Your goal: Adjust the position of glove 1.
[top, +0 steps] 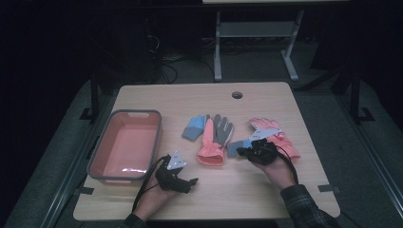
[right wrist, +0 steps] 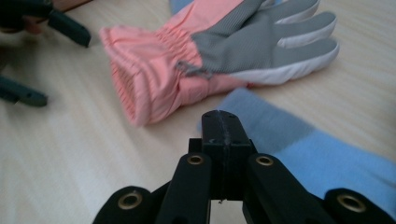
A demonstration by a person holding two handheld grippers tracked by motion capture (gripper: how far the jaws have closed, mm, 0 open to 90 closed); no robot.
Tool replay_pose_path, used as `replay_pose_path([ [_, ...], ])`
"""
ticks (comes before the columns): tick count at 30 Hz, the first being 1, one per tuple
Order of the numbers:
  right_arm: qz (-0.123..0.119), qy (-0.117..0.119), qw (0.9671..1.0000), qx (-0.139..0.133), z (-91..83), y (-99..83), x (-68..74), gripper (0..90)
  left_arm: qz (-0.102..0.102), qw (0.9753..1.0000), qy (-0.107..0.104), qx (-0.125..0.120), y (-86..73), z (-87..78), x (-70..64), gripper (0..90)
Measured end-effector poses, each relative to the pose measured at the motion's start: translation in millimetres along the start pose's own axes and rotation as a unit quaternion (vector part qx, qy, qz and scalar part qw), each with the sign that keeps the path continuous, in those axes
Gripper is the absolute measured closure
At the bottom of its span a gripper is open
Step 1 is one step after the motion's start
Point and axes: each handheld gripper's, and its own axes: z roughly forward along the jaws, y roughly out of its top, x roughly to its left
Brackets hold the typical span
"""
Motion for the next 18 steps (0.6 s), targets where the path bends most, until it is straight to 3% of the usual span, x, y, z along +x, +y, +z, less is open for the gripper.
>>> replay_pose_path([
  [7,0.003,-0.009,1.0000,0.003,12.3,12.1,-13.5,89.8,-0.006,1.0000,0.001,0.000,0.3,0.6,-1.4,12.8],
  [13,0.007,-0.019,0.9996,0.017,22.8,10.3,-25.2,89.8,-0.004,1.0000,0.002,0.002,0.3,0.2,-1.2,12.9],
  [18,-0.002,-0.016,0.9994,0.030,34.8,10.1,-25.1,89.8,-0.004,1.0000,0.003,0.002,0.1,0.0,-1.4,12.9],
])
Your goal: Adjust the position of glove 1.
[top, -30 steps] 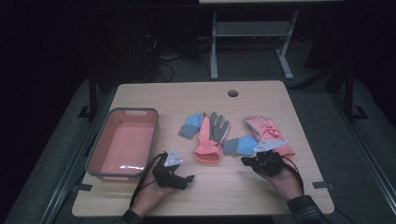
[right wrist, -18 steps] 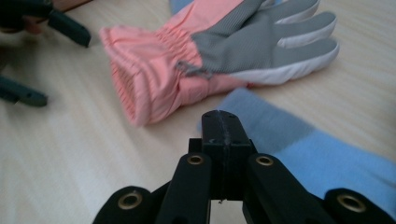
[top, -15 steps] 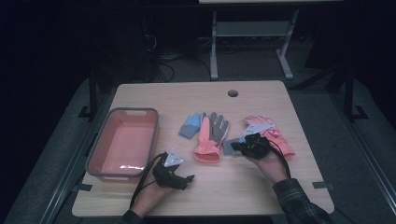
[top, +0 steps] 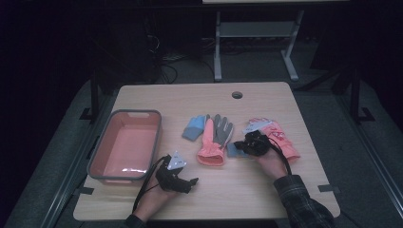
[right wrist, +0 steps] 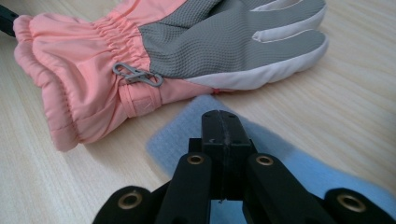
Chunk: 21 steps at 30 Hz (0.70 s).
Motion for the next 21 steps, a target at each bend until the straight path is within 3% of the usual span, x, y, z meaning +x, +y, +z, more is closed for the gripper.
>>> replay_pose_path([
  [6,0.001,0.005,0.9999,0.013,11.3,0.5,1.1,89.8,0.001,1.0000,0.000,0.000,-0.3,-0.3,-0.2,12.9],
  [17,-0.007,0.021,0.9995,0.022,7.3,-3.2,3.9,89.8,0.000,1.0000,0.002,0.001,-0.8,-1.0,-1.0,12.9],
  [21,-0.013,0.037,0.9988,0.030,4.1,-5.6,9.3,89.8,-0.002,1.0000,0.002,-0.001,-1.4,-1.4,-1.9,12.9],
])
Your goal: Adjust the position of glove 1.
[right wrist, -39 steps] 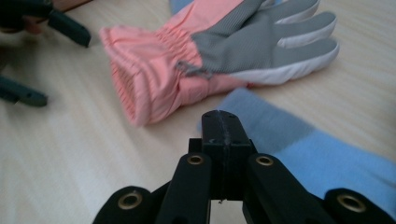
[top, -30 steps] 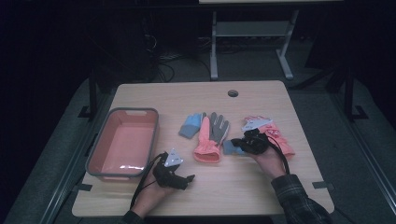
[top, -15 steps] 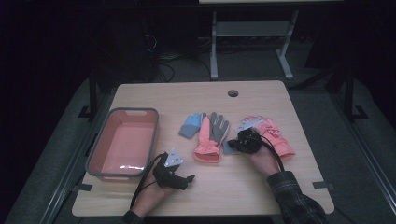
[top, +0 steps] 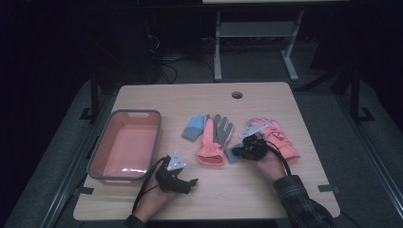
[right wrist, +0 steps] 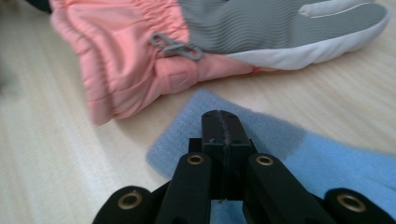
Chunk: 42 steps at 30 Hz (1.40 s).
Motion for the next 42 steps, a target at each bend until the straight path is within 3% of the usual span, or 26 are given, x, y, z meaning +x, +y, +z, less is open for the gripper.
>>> replay_pose_path([
  [9,-0.017,0.020,0.9997,0.005,-5.1,-7.9,10.5,89.8,-0.001,1.0000,0.000,0.000,-0.2,-0.2,-0.3,12.9],
  [20,-0.043,0.055,0.9973,0.023,-19.9,-25.3,32.8,89.8,-0.001,1.0000,0.002,0.002,-0.6,-1.0,-0.7,12.9],
  [25,-0.044,0.068,0.9964,0.025,-27.1,-35.7,46.0,89.8,-0.002,1.0000,0.002,0.002,-0.7,-1.1,-1.0,12.9],
  [38,-0.065,0.083,0.9939,0.031,-34.3,-47.2,70.5,89.8,-0.002,1.0000,0.003,-0.001,-1.0,-0.8,-1.0,12.9],
  [42,-0.062,0.078,0.9950,0.007,-41.4,-45.6,69.3,89.7,-0.002,1.0000,0.003,-0.001,-1.0,-0.7,-1.1,12.9],
])
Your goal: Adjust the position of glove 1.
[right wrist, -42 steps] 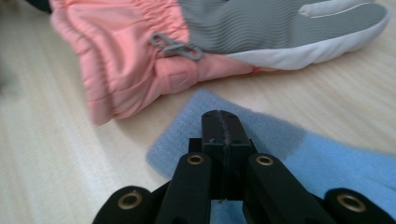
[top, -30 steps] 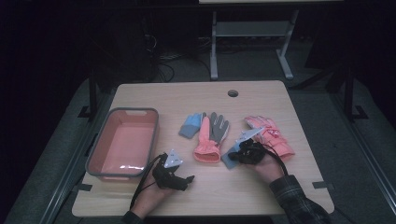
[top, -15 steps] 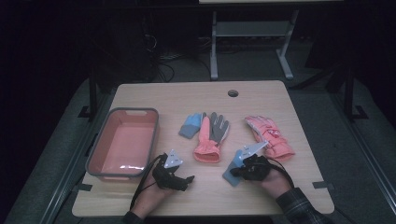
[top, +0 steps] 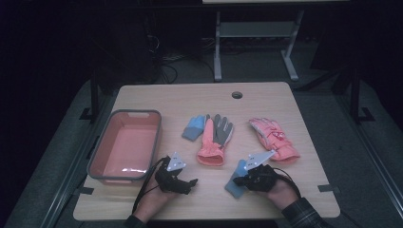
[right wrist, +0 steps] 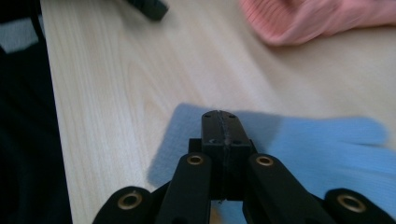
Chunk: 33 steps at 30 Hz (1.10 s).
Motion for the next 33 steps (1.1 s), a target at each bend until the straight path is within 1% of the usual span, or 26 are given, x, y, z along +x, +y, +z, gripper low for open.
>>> replay_pose_path([
  [1,0.002,-0.005,0.9999,-0.009,-4.7,-0.5,-1.7,89.5,0.000,1.0000,0.000,0.000,0.0,0.0,0.0,12.9],
  [2,0.011,-0.011,0.9997,-0.019,-10.7,-1.9,-3.1,87.4,-0.001,1.0000,0.000,-0.001,-0.1,0.1,-0.1,12.9],
  [3,0.012,-0.019,0.9995,-0.024,-14.9,-4.4,-5.2,84.6,-0.001,1.0000,0.000,-0.001,-0.1,0.1,-0.1,12.9],
  [6,0.022,-0.039,0.9987,-0.025,-25.0,-14.9,-8.9,75.9,-0.001,1.0000,0.000,-0.001,-0.1,0.1,-0.1,12.9],
  [8,0.034,-0.058,0.9974,-0.024,-32.4,-25.9,-12.5,67.8,-0.001,1.0000,0.000,-0.001,-0.1,0.1,-0.1,12.9],
  [10,0.043,-0.067,0.9964,-0.028,-38.6,-34.9,-15.9,59.1,-0.001,1.0000,0.000,-0.001,-0.1,0.1,-0.1,12.9],
  [11,0.043,-0.067,0.9964,-0.028,-38.6,-34.9,-15.9,59.1,-0.001,1.0000,0.000,-0.001,-0.1,0.1,-0.1,12.9],
  [12,0.056,-0.083,0.9943,-0.036,-46.4,-46.8,-18.6,50.8,-0.003,1.0000,0.000,-0.003,-0.2,0.3,-0.5,12.9],
  [13,0.059,-0.087,0.9937,-0.038,-48.2,-50.3,-19.2,46.0,-0.002,1.0000,0.000,-0.002,-0.2,0.1,-0.4,12.9],
  [14,0.059,-0.087,0.9937,-0.038,-48.2,-50.3,-19.2,46.0,-0.002,1.0000,0.000,-0.002,-0.2,0.1,-0.4,12.9],
  [15,0.066,-0.101,0.9918,-0.044,-51.6,-59.3,-19.6,39.6,0.001,1.0000,0.000,-0.001,-0.1,-0.1,0.0,12.9],
  [16,0.065,-0.105,0.9913,-0.044,-52.4,-62.6,-20.0,36.8,0.001,1.0000,0.000,-0.001,-0.1,-0.1,0.0,12.9],
  [17,0.065,-0.105,0.9913,-0.044,-52.4,-62.6,-20.0,36.8,0.000,1.0000,0.000,-0.001,-0.1,-0.2,-0.1,12.9],
  [18,0.068,-0.120,0.9896,-0.043,-53.3,-71.2,-20.7,32.8,-0.003,1.0000,0.000,0.000,-0.2,-0.1,-0.5,12.9],
  [21,0.083,-0.132,0.9870,-0.037,-53.6,-77.6,-21.5,26.2,-0.003,1.0000,-0.001,0.000,-0.3,-0.1,-0.6,12.9],
  [25,0.088,-0.142,0.9853,-0.033,-49.9,-81.8,-22.0,20.3,-0.004,1.0000,0.000,0.001,0.1,0.1,-1.0,12.8],
  [26,0.085,-0.147,0.9850,-0.032,-48.5,-82.2,-22.2,19.0,-0.006,1.0000,0.002,0.007,2.1,0.5,-1.5,12.8],
  [27,0.085,-0.148,0.9848,-0.033,-47.5,-82.4,-22.4,17.6,-0.009,0.9999,0.002,0.007,2.9,1.2,-2.0,12.8],
  [28,0.085,-0.146,0.9851,-0.032,-46.2,-82.7,-23.6,17.2,-0.007,0.9999,0.002,0.015,4.3,0.8,-1.7,12.8],
  [31,0.089,-0.149,0.9841,-0.035,-44.3,-83.2,-24.0,15.2,-0.020,0.9996,-0.005,0.019,7.6,0.0,0.6,13.5],
  [33,0.083,-0.153,0.9839,-0.039,-43.2,-84.2,-25.3,13.3,-0.032,0.9993,-0.005,0.016,11.6,-3.1,1.8,13.5],
])
